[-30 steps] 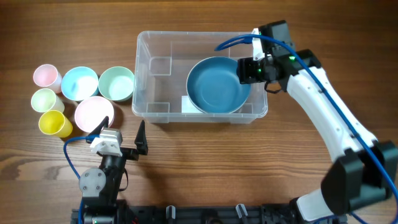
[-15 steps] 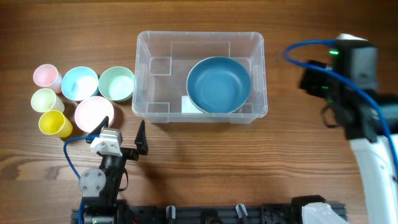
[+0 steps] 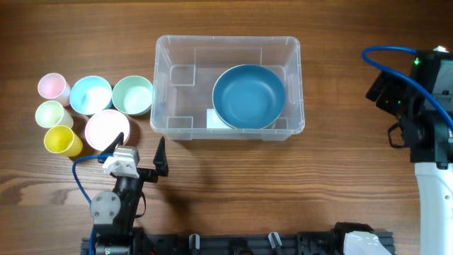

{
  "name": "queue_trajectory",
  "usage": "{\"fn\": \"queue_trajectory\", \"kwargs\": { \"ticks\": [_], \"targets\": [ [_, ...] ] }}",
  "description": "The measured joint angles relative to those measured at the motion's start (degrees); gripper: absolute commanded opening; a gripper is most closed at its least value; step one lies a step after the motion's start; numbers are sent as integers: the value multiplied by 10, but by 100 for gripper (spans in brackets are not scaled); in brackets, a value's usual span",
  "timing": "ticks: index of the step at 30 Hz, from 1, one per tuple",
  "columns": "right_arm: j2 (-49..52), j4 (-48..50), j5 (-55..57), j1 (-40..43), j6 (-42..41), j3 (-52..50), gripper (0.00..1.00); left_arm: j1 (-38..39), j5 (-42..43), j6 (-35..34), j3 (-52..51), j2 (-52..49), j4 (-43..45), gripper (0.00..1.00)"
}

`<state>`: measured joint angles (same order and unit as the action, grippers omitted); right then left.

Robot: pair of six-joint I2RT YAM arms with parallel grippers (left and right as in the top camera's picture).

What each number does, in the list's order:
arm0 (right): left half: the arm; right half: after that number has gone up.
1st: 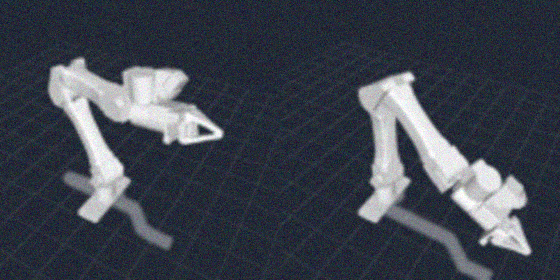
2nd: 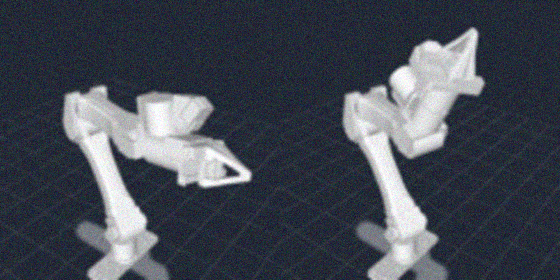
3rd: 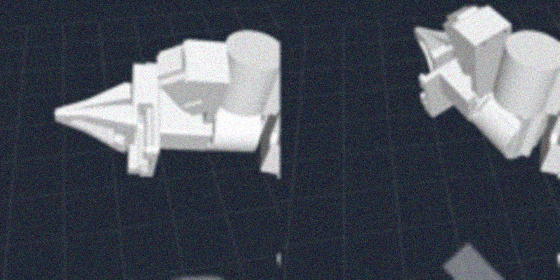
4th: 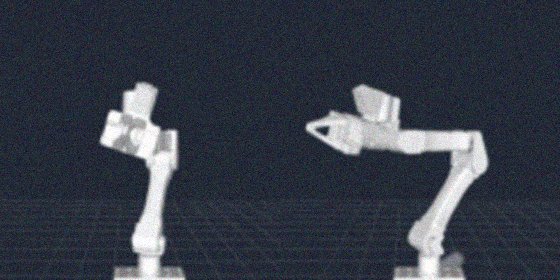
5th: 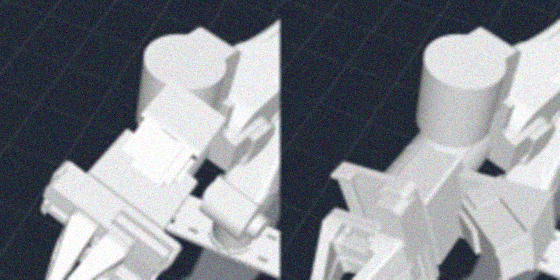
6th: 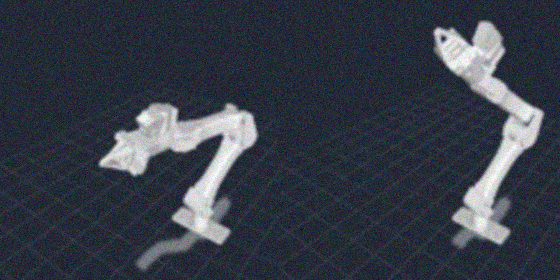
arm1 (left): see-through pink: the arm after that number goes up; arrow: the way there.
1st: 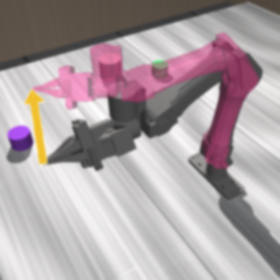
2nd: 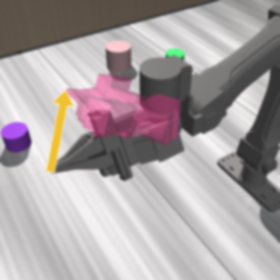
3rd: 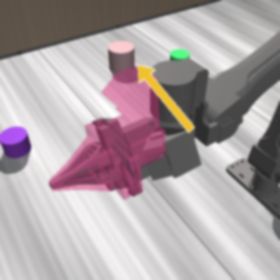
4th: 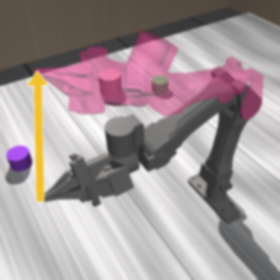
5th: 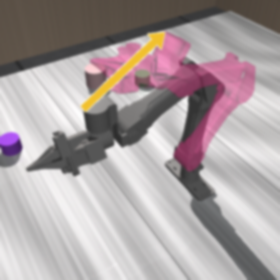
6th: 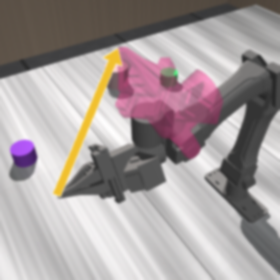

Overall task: Pack container
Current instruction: 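Retract the right arm aside and move the left gripper toward the cups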

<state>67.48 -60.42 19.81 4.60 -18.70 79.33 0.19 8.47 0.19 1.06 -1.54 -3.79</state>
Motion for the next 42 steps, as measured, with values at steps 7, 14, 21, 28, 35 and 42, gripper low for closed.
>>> {"fn": "queue_trajectory", "kwargs": {
  "ticks": [7,14,21,28,35,42],
  "targets": [
    [1,0,0,0,-2,0,100,0,0,0,0,0,1,100],
    [1,0,0,0,-2,0,99,0,10,-1,0,0,13,100],
    [1,0,0,0,-2,0,99,0,3,-29,75,-34,-65,100],
    [2,0,0,0,-2,0,100,0,-63,-39,355,-244,-242,100],
    [2,0,0,0,-2,0,100,0,-68,-39,665,-505,-461,100],
    [2,0,0,0,-2,0,100,0,-11,-45,788,-592,-545,100]
  ]
}}
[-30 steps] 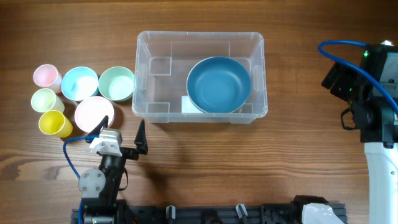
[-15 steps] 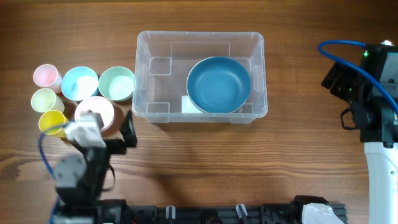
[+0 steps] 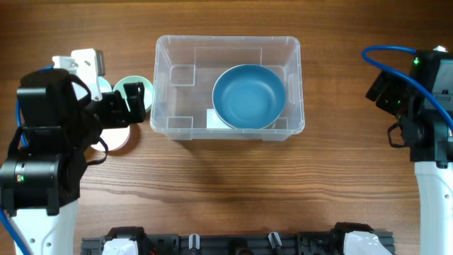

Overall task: Pack container
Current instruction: 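Retract the right arm aside and move the left gripper toward the cups, then lower the left gripper onto the white bowl and grasp its rim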

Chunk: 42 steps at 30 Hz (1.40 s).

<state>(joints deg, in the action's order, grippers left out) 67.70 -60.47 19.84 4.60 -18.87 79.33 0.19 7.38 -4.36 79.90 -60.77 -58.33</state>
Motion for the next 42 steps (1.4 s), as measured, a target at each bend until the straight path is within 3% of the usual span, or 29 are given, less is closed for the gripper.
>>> {"fn": "queue_trajectory", "kwargs": {
  "ticks": [4,8,15,22,29,35,42],
  "targets": [
    [0,0,0,0,0,0,100,0,-47,-89,1,-1,-45,100],
    [0,0,0,0,0,0,100,0,-146,-240,1,-1,-120,100],
    [0,0,0,0,0,0,99,-7,-211,-384,-57,0,-125,100],
    [0,0,0,0,0,0,99,-86,-226,-564,-203,-2,-84,100],
    [0,0,0,0,0,0,100,-149,-225,-620,-280,-2,-36,93],
    [0,0,0,0,0,0,100,-155,-212,-631,-306,-20,19,68],
    [0,0,0,0,0,0,100,-155,-197,-633,-313,-78,56,69]
  ]
}}
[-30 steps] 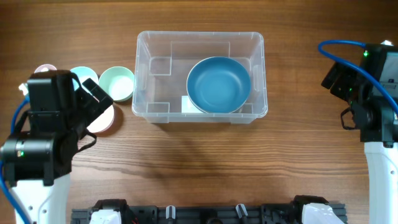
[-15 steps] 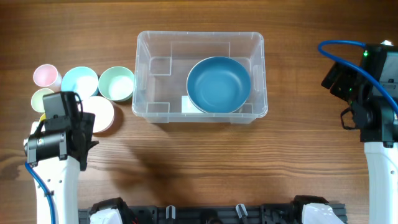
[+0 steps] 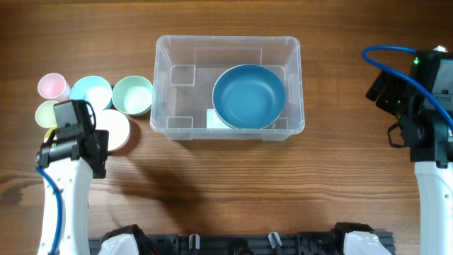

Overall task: Pack container
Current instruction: 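Lower the left gripper onto the white bowl and grasp its rim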

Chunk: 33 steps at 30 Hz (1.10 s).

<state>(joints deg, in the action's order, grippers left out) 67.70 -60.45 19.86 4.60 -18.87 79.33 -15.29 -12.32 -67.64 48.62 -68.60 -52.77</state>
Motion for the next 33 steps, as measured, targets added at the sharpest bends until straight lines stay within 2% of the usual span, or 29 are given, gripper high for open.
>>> {"fn": "queue_trajectory", "kwargs": {
  "ticks": [3,8,14,17,22,25,27,33],
  "targets": [
    [0,0,0,0,0,0,100,0,9,0,-1,-40,10,68],
    [0,0,0,0,0,0,99,0,19,37,-2,-104,48,75],
    [0,0,0,0,0,0,100,0,24,72,-2,-147,85,74],
    [0,0,0,0,0,0,100,0,30,76,-2,-165,100,66],
    [0,0,0,0,0,0,99,0,40,85,-3,-186,119,63],
    [0,0,0,0,0,0,100,0,43,87,-3,-187,126,47],
    [0,0,0,0,0,0,99,0,44,85,-3,-187,129,41],
    [0,0,1,0,0,0,100,0,47,89,-3,-187,129,43]
  ]
}}
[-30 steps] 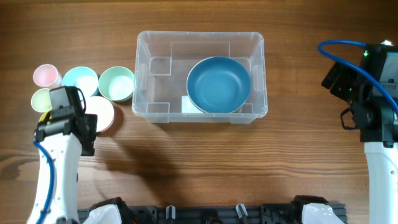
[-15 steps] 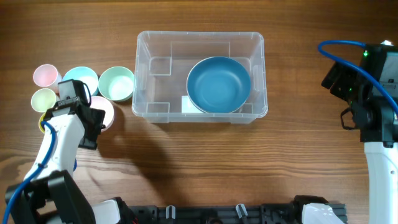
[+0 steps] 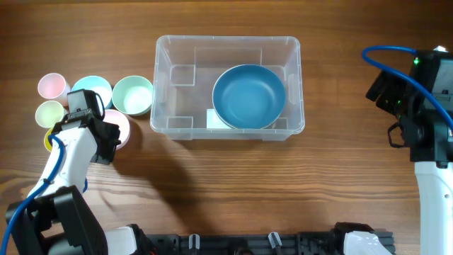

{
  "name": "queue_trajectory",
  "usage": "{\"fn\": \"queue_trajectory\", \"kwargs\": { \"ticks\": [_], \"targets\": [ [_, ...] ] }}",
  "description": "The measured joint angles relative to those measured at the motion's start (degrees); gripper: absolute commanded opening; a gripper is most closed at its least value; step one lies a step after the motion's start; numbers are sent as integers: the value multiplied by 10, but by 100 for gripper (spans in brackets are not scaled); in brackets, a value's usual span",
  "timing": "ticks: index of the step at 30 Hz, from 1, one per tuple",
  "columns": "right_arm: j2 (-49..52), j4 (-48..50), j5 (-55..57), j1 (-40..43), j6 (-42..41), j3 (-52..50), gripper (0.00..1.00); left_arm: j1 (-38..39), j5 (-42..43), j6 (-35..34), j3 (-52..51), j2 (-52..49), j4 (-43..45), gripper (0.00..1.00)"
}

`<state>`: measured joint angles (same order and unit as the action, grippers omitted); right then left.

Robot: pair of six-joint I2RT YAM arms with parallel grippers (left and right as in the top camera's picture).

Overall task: Pack container
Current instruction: 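Lower the left gripper onto the white bowl and grasp its rim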

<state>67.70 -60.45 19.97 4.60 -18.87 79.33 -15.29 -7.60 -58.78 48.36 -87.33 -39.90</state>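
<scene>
A clear plastic container stands mid-table with a dark blue bowl inside its right half. To its left sit a green bowl, a light blue bowl, a pale pink bowl, a pink cup, a light green cup and a yellow cup, mostly hidden. My left gripper hangs over the pink bowl's left part; its jaws are hidden under the wrist. My right gripper stays far right, away from everything, its fingers unclear.
The left arm's white link runs from the front left corner up to the cups. The right arm's body and its blue cable occupy the right edge. Bare wood lies in front of the container.
The left wrist has shifted a little back and right, from beside the pink bowl's left edge to over its left part. It now covers more of the light blue bowl. The right arm is unchanged.
First the left arm lay low at the table's front with its gripper open, short of the bowls. Then it stood high over the bowls and cups. After that it was down beside the pink bowl, and now it is over that bowl's left side. All dishes remain in place.
</scene>
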Motion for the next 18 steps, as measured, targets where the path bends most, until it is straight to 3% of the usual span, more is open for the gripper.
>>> {"fn": "queue_trajectory", "kwargs": {
  "ticks": [18],
  "targets": [
    [0,0,0,0,0,0,99,0,-3,0,0,0,-3,38]
  ]
}}
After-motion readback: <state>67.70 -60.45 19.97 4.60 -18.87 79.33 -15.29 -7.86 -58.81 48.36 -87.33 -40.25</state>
